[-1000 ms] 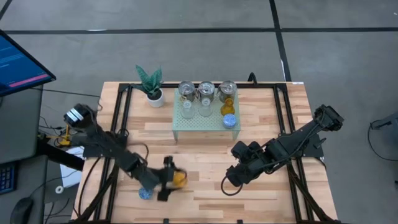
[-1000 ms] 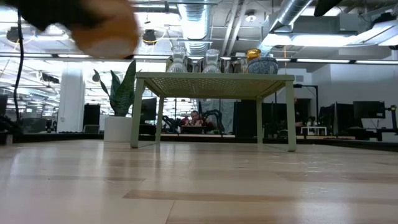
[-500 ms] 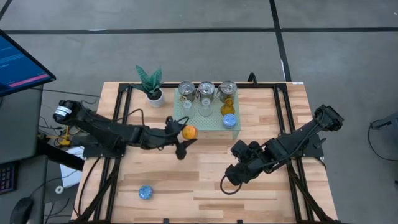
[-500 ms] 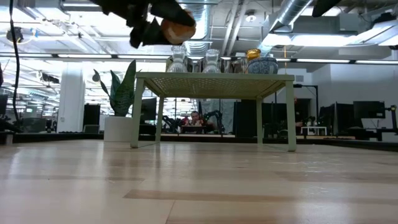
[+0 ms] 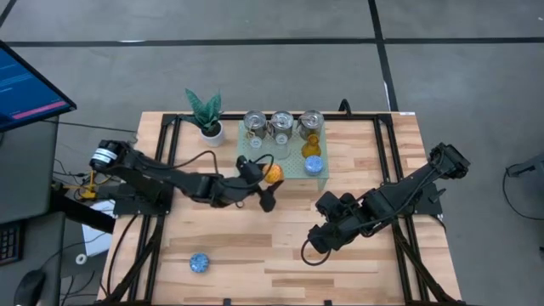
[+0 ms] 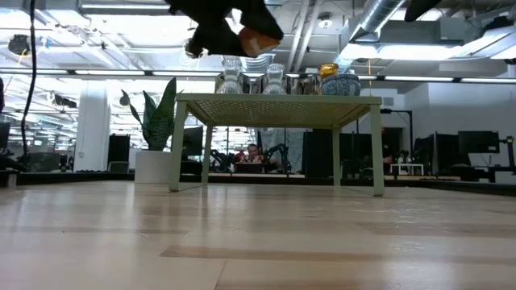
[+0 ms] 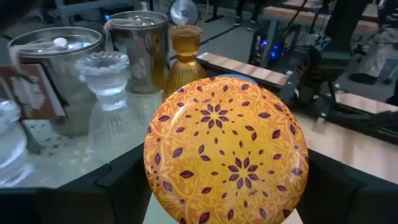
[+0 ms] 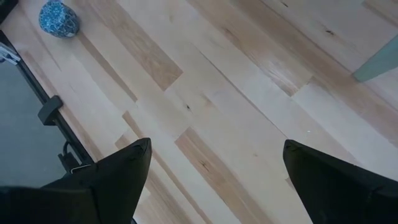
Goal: Pick & Place candle stick holders
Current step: Put the brown scented candle on the shelf
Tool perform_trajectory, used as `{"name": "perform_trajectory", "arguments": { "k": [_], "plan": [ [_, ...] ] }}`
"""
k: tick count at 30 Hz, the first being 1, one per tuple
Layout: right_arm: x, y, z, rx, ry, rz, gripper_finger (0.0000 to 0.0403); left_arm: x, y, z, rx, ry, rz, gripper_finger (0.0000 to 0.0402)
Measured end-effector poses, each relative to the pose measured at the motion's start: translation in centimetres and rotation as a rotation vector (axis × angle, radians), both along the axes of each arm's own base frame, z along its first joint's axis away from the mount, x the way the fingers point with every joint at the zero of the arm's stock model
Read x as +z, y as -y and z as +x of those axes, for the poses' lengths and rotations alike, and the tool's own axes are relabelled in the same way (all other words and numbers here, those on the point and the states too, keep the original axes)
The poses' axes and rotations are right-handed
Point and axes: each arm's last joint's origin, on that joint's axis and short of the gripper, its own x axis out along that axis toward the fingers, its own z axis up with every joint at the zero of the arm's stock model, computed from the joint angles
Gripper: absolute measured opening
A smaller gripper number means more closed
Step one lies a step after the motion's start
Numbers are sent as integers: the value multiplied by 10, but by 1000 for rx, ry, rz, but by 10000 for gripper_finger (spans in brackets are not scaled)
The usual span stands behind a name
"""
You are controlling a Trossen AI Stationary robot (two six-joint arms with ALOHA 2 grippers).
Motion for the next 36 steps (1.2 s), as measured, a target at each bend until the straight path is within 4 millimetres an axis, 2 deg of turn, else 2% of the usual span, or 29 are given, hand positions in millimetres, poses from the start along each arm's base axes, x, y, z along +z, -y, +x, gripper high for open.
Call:
{"name": "perform_trajectory", "arguments": {
  "k": [12,19,30,36],
  "plan": [
    [0,0,0,0,3,3,353,-16,-10,27,66,-39,-13,312],
    [0,0,0,1,1,5,353,-20,-23,30,95,-34,-43,312],
    [0,0,0,7,-1,2,353,-21,-21,31,92,-23,-64,312],
    [0,0,0,8,-1,4,353,-29,-20,37,86,-45,-57,312]
  ]
}}
